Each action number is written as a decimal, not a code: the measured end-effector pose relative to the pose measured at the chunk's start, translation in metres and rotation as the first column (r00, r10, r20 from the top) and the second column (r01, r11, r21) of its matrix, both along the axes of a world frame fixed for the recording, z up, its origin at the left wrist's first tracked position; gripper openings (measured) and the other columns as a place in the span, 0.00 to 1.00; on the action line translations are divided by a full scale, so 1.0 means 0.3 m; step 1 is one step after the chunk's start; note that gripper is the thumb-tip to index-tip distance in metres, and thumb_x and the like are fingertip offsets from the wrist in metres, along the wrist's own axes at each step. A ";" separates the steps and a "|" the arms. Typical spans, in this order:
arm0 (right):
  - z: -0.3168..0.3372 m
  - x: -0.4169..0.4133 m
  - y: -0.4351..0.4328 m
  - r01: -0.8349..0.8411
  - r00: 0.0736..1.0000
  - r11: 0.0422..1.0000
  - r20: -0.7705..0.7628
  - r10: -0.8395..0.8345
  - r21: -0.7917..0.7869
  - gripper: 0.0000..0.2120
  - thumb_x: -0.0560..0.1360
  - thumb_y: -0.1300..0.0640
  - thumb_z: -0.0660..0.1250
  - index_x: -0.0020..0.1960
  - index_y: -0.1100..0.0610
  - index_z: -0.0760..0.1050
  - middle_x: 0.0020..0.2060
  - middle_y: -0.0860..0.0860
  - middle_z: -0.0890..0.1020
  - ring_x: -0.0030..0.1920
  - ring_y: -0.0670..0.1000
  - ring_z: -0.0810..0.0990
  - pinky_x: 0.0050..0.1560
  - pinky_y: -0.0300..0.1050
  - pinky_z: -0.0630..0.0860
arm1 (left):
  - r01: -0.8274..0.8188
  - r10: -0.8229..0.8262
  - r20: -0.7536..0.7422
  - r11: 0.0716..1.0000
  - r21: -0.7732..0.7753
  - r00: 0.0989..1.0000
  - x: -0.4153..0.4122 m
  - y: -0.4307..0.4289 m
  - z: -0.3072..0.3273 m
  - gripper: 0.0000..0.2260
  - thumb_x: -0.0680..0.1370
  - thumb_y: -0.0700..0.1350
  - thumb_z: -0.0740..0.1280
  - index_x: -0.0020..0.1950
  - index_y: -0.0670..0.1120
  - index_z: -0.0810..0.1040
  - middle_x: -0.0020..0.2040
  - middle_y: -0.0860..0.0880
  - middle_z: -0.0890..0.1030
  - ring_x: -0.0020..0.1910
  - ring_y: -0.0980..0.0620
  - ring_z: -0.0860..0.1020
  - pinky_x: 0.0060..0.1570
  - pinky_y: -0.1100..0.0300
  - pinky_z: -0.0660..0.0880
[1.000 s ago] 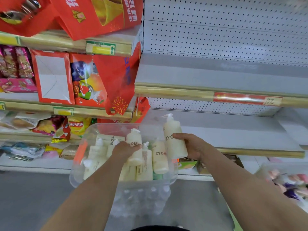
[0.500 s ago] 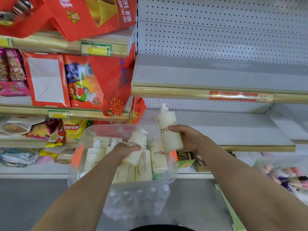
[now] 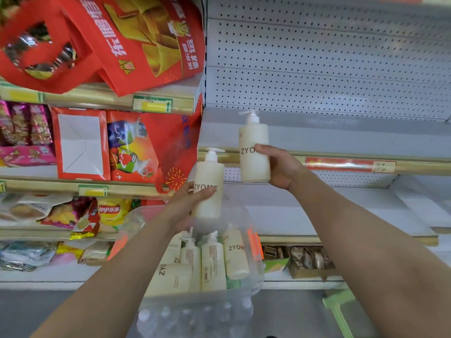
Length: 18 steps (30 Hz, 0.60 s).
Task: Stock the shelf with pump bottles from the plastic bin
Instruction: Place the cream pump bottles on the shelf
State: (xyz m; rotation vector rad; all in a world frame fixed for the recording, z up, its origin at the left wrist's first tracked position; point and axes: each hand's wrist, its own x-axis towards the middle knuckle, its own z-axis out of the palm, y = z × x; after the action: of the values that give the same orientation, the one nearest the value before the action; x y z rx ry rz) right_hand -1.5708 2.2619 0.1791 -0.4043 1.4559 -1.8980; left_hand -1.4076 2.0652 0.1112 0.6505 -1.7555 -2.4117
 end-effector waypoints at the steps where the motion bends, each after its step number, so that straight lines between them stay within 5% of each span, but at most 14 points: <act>1: 0.022 -0.017 -0.010 0.013 1.000 1.000 -0.017 -0.013 -0.012 0.25 0.70 0.53 0.70 0.65 0.59 0.74 0.52 0.55 0.83 0.53 0.56 0.82 0.54 0.55 0.80 | -0.007 0.008 -0.029 1.000 0.016 1.000 -0.015 0.005 0.035 0.29 0.65 0.46 0.77 0.63 0.44 0.72 0.54 0.42 0.83 0.49 0.45 0.83 0.48 0.41 0.81; 6: 0.112 -0.135 -0.051 0.096 0.990 0.995 -0.097 -0.099 -0.036 0.30 0.69 0.52 0.73 0.68 0.62 0.73 0.59 0.59 0.82 0.60 0.59 0.80 0.60 0.59 0.78 | -0.037 0.046 -0.171 0.998 0.056 0.984 -0.109 0.037 0.174 0.28 0.65 0.47 0.74 0.62 0.42 0.70 0.54 0.41 0.81 0.44 0.46 0.81 0.27 0.58 0.78; 10: 0.166 -0.249 -0.086 0.171 0.960 0.985 -0.224 -0.167 0.001 0.24 0.67 0.51 0.74 0.61 0.55 0.76 0.55 0.52 0.83 0.56 0.53 0.81 0.54 0.48 0.79 | -0.075 0.094 -0.229 0.993 0.090 0.969 -0.217 0.059 0.235 0.28 0.63 0.46 0.75 0.60 0.42 0.71 0.51 0.44 0.82 0.44 0.48 0.82 0.42 0.49 0.80; 14: 0.147 -0.395 -0.126 0.224 0.930 0.973 -0.311 -0.197 0.051 0.20 0.72 0.54 0.75 0.62 0.55 0.77 0.56 0.51 0.83 0.58 0.54 0.80 0.55 0.48 0.77 | -0.107 0.126 -0.251 0.990 0.088 0.960 -0.328 0.062 0.266 0.28 0.63 0.47 0.76 0.59 0.42 0.72 0.55 0.41 0.82 0.47 0.47 0.82 0.46 0.50 0.80; 18: 0.097 -0.552 -0.177 0.230 0.933 0.969 -0.304 -0.194 0.089 0.27 0.70 0.55 0.78 0.67 0.57 0.74 0.60 0.52 0.82 0.60 0.55 0.80 0.57 0.52 0.77 | -0.132 0.139 -0.211 0.990 0.043 0.968 -0.432 0.049 0.276 0.28 0.64 0.47 0.78 0.60 0.43 0.72 0.53 0.44 0.83 0.46 0.48 0.83 0.41 0.50 0.80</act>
State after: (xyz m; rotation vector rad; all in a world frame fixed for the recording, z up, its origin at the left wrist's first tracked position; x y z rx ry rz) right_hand -1.7363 2.2087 0.2083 -0.5043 1.8697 -1.9637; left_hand -1.5370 2.0799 0.1940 0.4759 -1.5429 -2.3211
